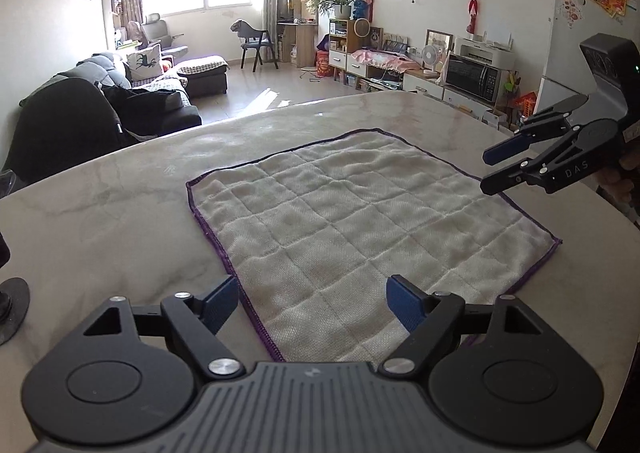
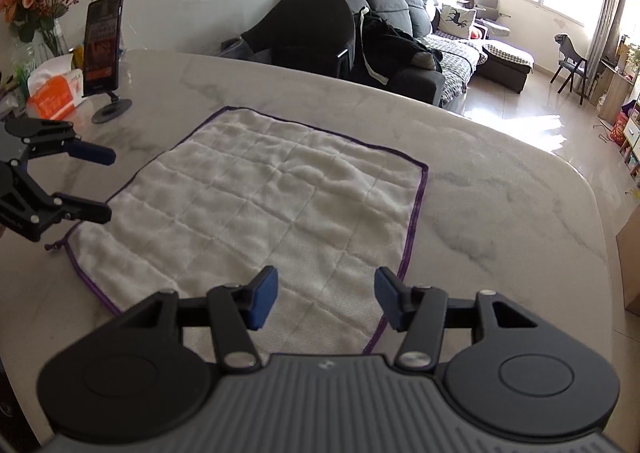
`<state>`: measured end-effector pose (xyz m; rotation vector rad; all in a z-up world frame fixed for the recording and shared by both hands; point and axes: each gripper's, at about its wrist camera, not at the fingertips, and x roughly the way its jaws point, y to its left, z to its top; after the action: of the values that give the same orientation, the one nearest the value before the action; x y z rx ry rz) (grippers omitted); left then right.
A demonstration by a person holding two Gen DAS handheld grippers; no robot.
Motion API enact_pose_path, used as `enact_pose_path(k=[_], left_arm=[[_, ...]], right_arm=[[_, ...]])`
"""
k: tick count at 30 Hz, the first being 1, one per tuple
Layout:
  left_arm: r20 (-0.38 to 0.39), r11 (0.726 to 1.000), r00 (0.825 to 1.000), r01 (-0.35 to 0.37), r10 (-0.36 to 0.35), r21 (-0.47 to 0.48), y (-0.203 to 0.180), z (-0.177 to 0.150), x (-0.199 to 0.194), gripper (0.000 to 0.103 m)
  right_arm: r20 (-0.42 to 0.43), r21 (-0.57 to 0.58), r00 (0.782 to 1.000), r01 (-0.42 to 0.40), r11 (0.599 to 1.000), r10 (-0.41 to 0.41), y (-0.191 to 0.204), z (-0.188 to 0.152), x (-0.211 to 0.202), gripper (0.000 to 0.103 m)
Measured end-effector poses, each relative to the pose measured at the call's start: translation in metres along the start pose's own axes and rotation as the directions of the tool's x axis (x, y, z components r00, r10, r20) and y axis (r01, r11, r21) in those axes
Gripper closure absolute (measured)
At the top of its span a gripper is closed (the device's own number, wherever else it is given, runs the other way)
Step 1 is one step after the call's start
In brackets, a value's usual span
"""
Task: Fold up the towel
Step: 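Move both open tools toward the purple-bordered edges of the towel, then close the left tool on the towel's purple edge while the right tool grasps the same edge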
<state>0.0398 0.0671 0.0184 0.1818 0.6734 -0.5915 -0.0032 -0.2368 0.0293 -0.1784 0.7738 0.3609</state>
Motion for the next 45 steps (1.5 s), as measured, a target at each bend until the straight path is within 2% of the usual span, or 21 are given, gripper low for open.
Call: enact_pose_path(k=[7, 10, 20, 22, 24, 26, 31, 33, 34, 35, 36, 38, 39, 45], left_arm=[[-0.039, 0.984, 0.999, -0.023, 0.016, -0.176, 0.047, 0.035, 0.028, 0.027], [-0.047, 0.975, 0.999, -0.022, 0.012, -0.220, 0.064, 0.049, 0.043, 0.032], [-0.088, 0.971, 0.996, -0.016, -0.005, -0.239, 0.092, 0.077, 0.087, 0.040], [-0.091, 0.969, 0.996, -0.012, -0.011, -0.249, 0.098, 0.080, 0.093, 0.044], [-0.085, 0.966, 0.996, -0.007, -0.015, -0.259, 0.104, 0.082, 0.096, 0.054], [-0.080, 0.962, 0.997, -0.004, -0.018, -0.274, 0.110, 0.085, 0.097, 0.059], [-0.068, 0.956, 0.997, 0.019, -0.040, -0.294, 0.113, 0.086, 0.107, 0.063], [-0.067, 0.958, 0.997, 0.026, -0.047, -0.287, 0.112, 0.086, 0.106, 0.071], [-0.067, 0.958, 0.996, 0.029, -0.050, -0.284, 0.111, 0.086, 0.106, 0.074], [-0.067, 0.959, 0.996, 0.033, -0.054, -0.281, 0.111, 0.086, 0.106, 0.081], [-0.065, 0.960, 0.996, 0.035, -0.055, -0.278, 0.110, 0.086, 0.106, 0.087], [-0.061, 0.961, 0.997, 0.034, -0.053, -0.274, 0.109, 0.085, 0.104, 0.096], [-0.060, 0.962, 0.997, 0.033, -0.051, -0.272, 0.108, 0.085, 0.104, 0.097], [-0.010, 0.962, 0.999, 0.036, -0.040, -0.269, 0.103, 0.084, 0.096, 0.101]], right_arm=[[-0.037, 0.024, 0.999, 0.015, 1.000, -0.014, -0.018, 0.023, 0.025, 0.048], [-0.051, 0.053, 0.999, 0.022, 0.998, -0.019, -0.030, 0.033, 0.037, 0.049], [-0.088, 0.167, 0.996, 0.042, 0.985, -0.028, -0.074, 0.066, 0.077, 0.054], [-0.090, 0.182, 0.996, 0.043, 0.982, -0.026, -0.080, 0.071, 0.084, 0.055], [-0.095, 0.192, 0.995, 0.043, 0.980, -0.025, -0.085, 0.077, 0.093, 0.058], [-0.099, 0.199, 0.995, 0.044, 0.979, -0.024, -0.088, 0.082, 0.102, 0.060], [-0.108, 0.198, 0.994, 0.038, 0.980, -0.016, -0.088, 0.091, 0.120, 0.063], [-0.108, 0.184, 0.994, 0.037, 0.982, -0.017, -0.087, 0.092, 0.126, 0.065], [-0.105, 0.175, 0.994, 0.039, 0.984, -0.021, -0.086, 0.093, 0.128, 0.068], [-0.104, 0.168, 0.994, 0.042, 0.985, -0.025, -0.087, 0.094, 0.130, 0.075], [-0.104, 0.162, 0.994, 0.044, 0.986, -0.027, -0.087, 0.095, 0.132, 0.089], [-0.100, 0.155, 0.995, 0.041, 0.987, -0.025, -0.087, 0.096, 0.134, 0.095], [-0.098, 0.153, 0.995, 0.039, 0.987, -0.024, -0.088, 0.096, 0.134, 0.101], [-0.043, 0.178, 0.999, 0.017, 0.984, -0.009, -0.098, 0.095, 0.123, 0.101]])
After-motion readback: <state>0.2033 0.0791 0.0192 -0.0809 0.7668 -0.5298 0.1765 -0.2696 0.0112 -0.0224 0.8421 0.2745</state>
